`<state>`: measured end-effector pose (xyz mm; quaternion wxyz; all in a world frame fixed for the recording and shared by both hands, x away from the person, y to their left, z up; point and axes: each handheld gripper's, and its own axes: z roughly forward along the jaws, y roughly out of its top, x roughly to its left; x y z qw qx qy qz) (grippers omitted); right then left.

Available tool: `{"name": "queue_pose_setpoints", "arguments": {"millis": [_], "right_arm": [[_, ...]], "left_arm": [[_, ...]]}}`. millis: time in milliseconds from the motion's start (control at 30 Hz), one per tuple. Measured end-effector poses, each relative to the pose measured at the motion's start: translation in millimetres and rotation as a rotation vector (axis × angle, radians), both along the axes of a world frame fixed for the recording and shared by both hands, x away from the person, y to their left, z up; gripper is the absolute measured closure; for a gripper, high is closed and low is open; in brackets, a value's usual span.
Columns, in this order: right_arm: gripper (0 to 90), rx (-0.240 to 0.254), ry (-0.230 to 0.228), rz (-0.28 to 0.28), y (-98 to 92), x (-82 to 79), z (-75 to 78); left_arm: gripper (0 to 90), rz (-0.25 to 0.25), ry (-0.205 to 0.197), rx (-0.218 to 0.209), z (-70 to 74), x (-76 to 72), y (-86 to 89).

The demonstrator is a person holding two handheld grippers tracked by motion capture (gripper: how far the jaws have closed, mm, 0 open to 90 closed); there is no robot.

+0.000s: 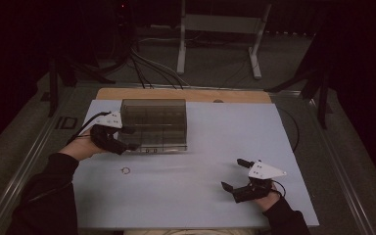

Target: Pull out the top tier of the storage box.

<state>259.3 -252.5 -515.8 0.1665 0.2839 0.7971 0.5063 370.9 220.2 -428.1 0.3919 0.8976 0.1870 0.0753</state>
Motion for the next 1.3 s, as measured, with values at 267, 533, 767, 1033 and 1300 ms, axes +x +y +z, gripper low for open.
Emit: {"name": "queue_pose_setpoints", "arguments": {"millis": [267,533,767,1033,1300], "right_arm": [[0.0,-0.001,0.0,-0.001,-0.1,0.0,0.0],[0.0,0.002,0.002,-0.001,-0.3,0.1,0.1],[0.0,0.001,0.002,-0.001,-0.2,0.0,0.1],[0.0,0.001,0.003,-0.002,0.0,0.0,0.0],[0.0,0.001,0.003,-0.002,-0.2,0.1,0.0]], "left_arm": [[5.3,0.117,0.023,-0.015,7.7,-3.0,5.1],[0.0,0.202,0.0,-0.007,6.5,-13.7,7.8],[0.0,0.215,-0.008,-0.017,4.1,-28.5,11.3],[0.0,0.209,-0.005,-0.06,-1.0,-48.7,15.8],[0.0,0.24,-0.018,-0.083,-6.2,-64.8,23.9]]}}
